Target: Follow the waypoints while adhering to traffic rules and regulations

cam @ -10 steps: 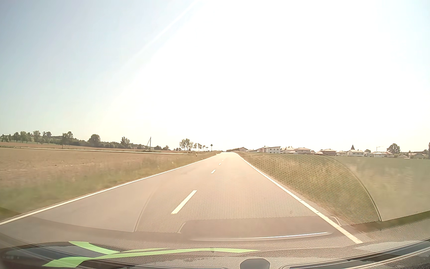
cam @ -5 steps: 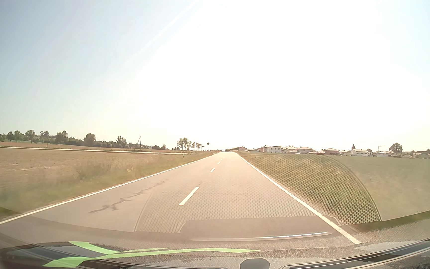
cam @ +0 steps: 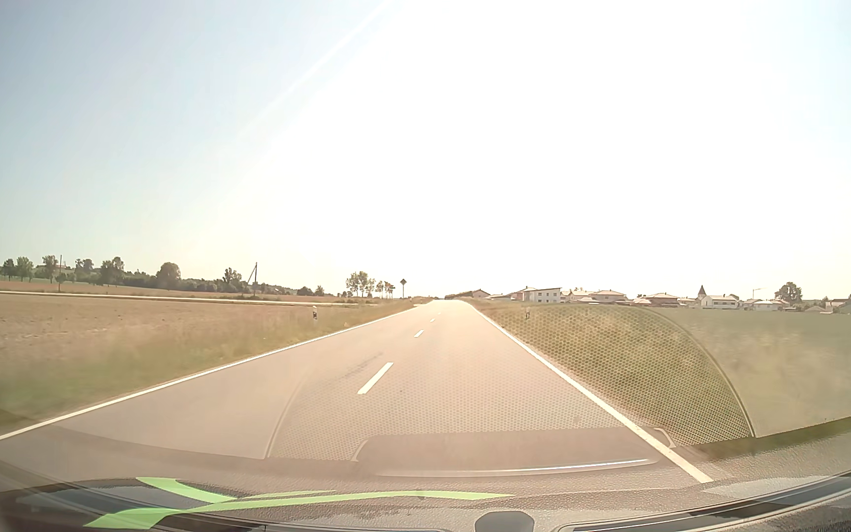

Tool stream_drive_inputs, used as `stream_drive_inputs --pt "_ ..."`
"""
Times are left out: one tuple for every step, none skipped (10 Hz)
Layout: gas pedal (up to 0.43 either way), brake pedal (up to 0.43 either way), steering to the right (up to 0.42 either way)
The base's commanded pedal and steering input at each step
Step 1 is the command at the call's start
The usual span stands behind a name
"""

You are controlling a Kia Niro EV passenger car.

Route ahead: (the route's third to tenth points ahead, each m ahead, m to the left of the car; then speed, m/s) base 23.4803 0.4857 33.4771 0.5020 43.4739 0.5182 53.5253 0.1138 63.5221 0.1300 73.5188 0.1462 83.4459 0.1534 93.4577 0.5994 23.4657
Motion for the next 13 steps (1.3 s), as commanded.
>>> stream_drive_inputs --pt "0.228 0.0 -0.001" --pt "0.24 0.0 -0.001" --pt "0.248 0.0 -0.001" --pt "0.26 0.0 -0.001" --pt "0.26 0.0 -0.001" --pt "0.26 0.0 -0.001" --pt "0.26 0.0 -0.001" --pt "0.22 0.0 -0.001" --pt "0.209 0.0 -0.001" --pt "0.209 0.0 -0.001" --pt "0.22 0.0 -0.001" --pt "0.22 0.0 -0.001" --pt "0.22 0.0 -0.001"
